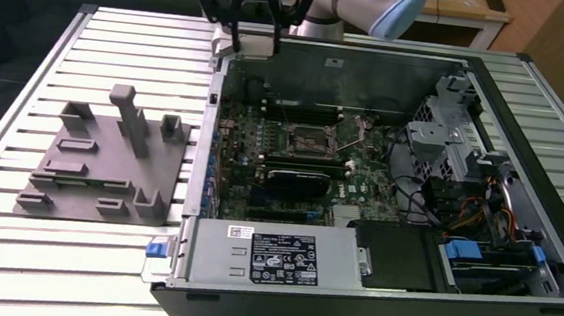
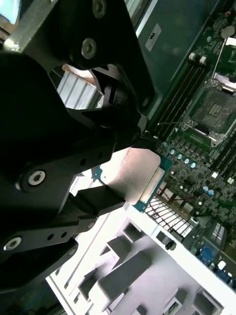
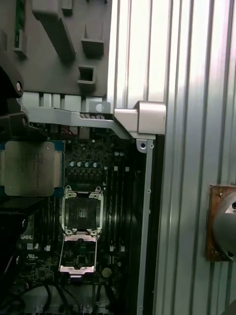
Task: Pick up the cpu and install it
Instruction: 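Pick up the cpu and move it towards the insertion slot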
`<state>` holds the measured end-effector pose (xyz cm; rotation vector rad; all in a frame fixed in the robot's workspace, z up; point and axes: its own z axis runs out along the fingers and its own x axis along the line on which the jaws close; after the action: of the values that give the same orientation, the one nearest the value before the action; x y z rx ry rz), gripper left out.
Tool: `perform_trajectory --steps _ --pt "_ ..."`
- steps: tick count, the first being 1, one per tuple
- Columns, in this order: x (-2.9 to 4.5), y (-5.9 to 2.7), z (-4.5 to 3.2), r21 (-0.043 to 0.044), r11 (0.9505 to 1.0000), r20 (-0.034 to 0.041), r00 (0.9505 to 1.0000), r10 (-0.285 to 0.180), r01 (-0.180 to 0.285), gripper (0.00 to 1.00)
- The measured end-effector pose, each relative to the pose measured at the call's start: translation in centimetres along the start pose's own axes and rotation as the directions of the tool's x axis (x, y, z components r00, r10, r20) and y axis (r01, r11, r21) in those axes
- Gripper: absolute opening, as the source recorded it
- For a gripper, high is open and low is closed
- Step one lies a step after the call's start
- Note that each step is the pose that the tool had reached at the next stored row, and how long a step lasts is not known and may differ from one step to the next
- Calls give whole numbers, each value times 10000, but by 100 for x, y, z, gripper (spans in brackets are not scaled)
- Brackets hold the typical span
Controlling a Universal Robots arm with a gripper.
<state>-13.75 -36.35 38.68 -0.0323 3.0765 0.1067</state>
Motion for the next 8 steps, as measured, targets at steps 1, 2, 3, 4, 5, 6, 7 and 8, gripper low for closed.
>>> perform_trajectory --steps 1,2,3,4,5,6,7,8 --pt "-26 -2 16 0 10000 -7 10000 1 -1 54" --pt "-54 -3 34 0 10000 -14 10000 4 -4 54" --pt "-83 -5 52 1 10000 -22 10000 6 -6 54" --pt "-110 -7 68 1 10000 -30 10000 7 -7 54" --pt "-138 -9 86 1 10000 -36 10000 8 -8 54" --pt "-167 -10 104 0 10000 -43 10000 8 -8 54" --pt "-194 -12 121 0 10000 -51 10000 11 -11 54" --pt "-222 -14 139 0 10000 -59 10000 13 -13 54"
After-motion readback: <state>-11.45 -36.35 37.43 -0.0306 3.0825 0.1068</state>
